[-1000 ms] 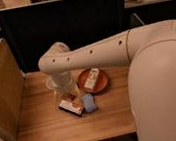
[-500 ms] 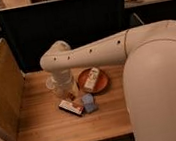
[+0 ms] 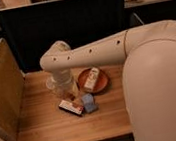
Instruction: Place the pepper on the white sponge
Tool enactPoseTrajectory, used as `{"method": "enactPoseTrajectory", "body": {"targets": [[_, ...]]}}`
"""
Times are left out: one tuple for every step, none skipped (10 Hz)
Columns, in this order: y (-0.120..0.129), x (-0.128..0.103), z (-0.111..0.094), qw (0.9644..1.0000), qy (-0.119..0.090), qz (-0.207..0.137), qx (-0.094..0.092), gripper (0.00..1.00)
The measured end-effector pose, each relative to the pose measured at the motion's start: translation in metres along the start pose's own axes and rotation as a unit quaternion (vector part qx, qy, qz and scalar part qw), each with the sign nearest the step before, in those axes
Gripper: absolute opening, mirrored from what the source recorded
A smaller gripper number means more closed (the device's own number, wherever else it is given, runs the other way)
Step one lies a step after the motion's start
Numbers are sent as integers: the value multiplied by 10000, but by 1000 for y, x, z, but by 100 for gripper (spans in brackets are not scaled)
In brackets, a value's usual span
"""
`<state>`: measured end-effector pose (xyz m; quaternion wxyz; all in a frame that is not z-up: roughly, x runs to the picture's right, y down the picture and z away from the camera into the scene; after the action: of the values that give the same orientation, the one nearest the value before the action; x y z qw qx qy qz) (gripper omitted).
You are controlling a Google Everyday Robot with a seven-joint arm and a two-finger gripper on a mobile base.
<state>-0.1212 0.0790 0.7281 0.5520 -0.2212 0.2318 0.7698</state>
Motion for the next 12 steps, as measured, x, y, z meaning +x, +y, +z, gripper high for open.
{"method": "enactPoseTrajectory", "body": {"targets": [[0,0,0,10000,0,0,-1,65],[0,0,-1,10000,-9,-8,-10,65],[2,-1,-4,9998,-36,-160,-65,65],[4,-4,-5,9993,-74,-336,-128,65],[9,-11,1,9979,-96,-597,-235,65],[16,-17,12,9962,-76,-805,-312,65],[24,-21,22,9944,-66,-996,-349,65],[29,-24,32,9929,-52,-1133,-354,65],[32,-33,44,9918,-51,-1236,-325,65],[32,-43,53,9917,-69,-1253,-286,65],[30,-53,59,9923,-95,-1208,-259,65],[22,-67,64,9937,-137,-1086,-217,65]]}}
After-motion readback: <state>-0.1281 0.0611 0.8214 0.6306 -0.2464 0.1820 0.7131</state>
